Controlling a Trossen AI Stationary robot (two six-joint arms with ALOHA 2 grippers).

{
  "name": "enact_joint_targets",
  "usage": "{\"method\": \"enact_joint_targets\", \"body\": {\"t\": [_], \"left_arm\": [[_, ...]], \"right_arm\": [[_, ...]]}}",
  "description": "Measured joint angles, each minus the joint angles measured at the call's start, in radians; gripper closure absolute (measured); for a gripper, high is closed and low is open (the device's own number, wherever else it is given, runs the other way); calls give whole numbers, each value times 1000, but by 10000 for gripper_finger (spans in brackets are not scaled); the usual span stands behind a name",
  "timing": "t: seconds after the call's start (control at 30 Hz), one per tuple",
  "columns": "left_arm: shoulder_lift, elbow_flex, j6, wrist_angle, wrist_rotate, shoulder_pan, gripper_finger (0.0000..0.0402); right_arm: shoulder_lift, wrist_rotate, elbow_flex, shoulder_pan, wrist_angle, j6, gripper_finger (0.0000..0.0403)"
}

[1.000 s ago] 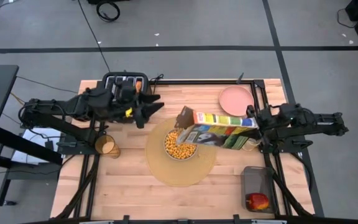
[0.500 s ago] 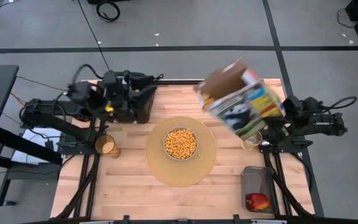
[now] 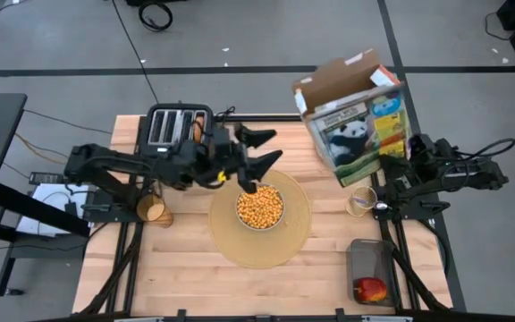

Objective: Arrange a breakfast setting
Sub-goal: Pour the cereal from the cereal box into the gray bowl

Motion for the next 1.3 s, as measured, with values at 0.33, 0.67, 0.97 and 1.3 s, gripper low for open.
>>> {"method": "enact_joint_targets", "body": {"t": [0.33, 0.67, 0.97, 1.3], "left_arm": [[46, 0, -11, 46, 58, 31, 83], [52, 96, -13, -152, 78, 53, 83], [64, 95, -42, -216, 73, 96, 83], [62, 95, 103, -192, 81, 71, 163]], "right_arm": [[171, 70, 0, -7, 161, -38, 237], [267, 76, 0, -45, 262, -2, 237], [270, 76, 0, -57, 329, 8, 238], [243, 81, 1, -66, 352, 7, 238]]}}
